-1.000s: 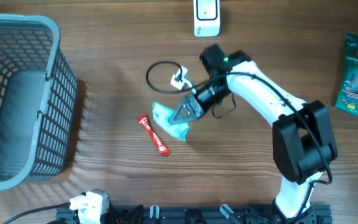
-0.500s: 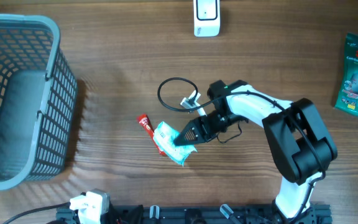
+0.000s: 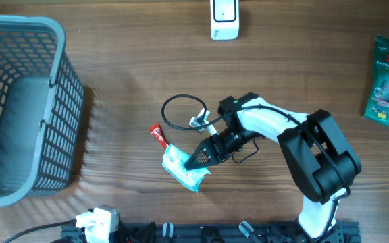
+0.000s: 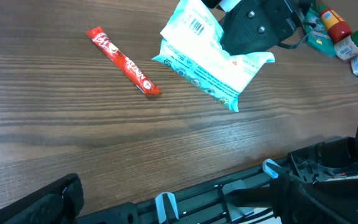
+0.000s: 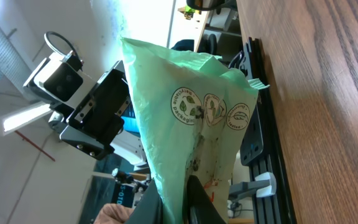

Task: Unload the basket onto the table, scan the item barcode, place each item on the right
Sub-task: 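Grasp the tissue pack with the right gripper and lift it, then raise the tissue pack up to the white scanner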

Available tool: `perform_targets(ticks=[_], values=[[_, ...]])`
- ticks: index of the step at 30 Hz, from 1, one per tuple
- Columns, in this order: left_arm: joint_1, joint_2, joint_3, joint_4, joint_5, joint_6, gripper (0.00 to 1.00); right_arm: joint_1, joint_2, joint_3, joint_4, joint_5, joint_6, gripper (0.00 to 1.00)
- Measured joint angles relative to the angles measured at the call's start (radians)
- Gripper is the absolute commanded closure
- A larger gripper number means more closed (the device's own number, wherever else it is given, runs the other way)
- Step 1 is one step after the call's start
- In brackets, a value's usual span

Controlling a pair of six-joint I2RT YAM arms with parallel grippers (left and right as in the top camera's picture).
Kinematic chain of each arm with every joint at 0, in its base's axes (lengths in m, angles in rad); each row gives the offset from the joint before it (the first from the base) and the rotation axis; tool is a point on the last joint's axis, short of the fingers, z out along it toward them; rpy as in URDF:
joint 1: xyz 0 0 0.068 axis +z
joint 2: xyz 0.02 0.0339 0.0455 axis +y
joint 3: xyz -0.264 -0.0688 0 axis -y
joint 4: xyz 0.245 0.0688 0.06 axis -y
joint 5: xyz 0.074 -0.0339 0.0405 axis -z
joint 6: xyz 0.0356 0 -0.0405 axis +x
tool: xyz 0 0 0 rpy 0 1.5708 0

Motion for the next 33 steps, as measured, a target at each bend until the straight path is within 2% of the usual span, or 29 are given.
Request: perform_targets(ticks=[21, 24, 26, 33], values=[[0.000, 0.000, 0.000, 0.000, 0.000, 0.000, 0.00, -0.001, 0.000, -0.001, 0.037, 0.000, 0.000, 0.95], [0.000, 0.000, 0.000, 0.000, 0.000, 0.000, 0.00, -0.011, 0.000, -0.004, 0.156, 0.001, 0.026, 0.95], [0.000, 0.000, 0.000, 0.000, 0.000, 0.000, 0.00, -0.041, 0.000, -0.008, 0.310, 0.005, 0.117, 0.95], [0.000, 0.000, 0.000, 0.000, 0.000, 0.000, 0.00, -0.161, 0.000, -0.016, 0.966, 0.119, 0.682, 0.95]])
